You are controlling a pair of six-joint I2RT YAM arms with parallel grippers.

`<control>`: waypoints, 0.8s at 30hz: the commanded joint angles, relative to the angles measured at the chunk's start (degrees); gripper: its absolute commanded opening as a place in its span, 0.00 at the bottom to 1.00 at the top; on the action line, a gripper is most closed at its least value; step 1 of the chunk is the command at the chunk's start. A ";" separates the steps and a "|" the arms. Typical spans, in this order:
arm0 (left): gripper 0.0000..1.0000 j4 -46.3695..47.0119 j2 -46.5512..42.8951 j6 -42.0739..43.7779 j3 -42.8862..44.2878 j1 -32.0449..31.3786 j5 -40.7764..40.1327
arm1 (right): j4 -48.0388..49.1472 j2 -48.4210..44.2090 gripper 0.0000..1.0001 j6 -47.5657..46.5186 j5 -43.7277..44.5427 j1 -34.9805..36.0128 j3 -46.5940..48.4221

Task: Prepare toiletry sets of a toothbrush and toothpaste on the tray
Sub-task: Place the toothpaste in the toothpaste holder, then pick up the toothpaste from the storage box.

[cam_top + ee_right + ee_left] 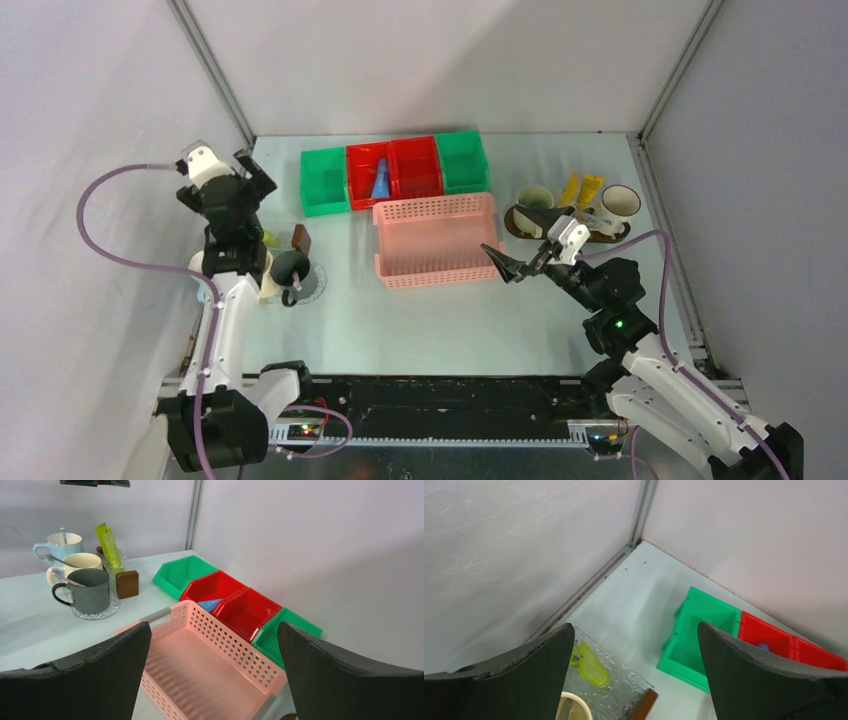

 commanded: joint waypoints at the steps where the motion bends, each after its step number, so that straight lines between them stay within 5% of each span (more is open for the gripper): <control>1: 1.00 -12.10 2.35 -0.83 7.41 -2.97 5.92 | -0.03 -1.25 0.99 1.07 3.42 0.23 -0.11; 13: 0.99 -16.37 20.13 1.93 21.99 -18.66 8.93 | -7.22 -4.79 0.99 1.04 5.30 -0.29 0.39; 24: 0.89 -16.32 42.32 -2.05 34.02 -21.00 17.02 | -14.14 -7.75 1.00 0.71 8.39 -0.40 0.54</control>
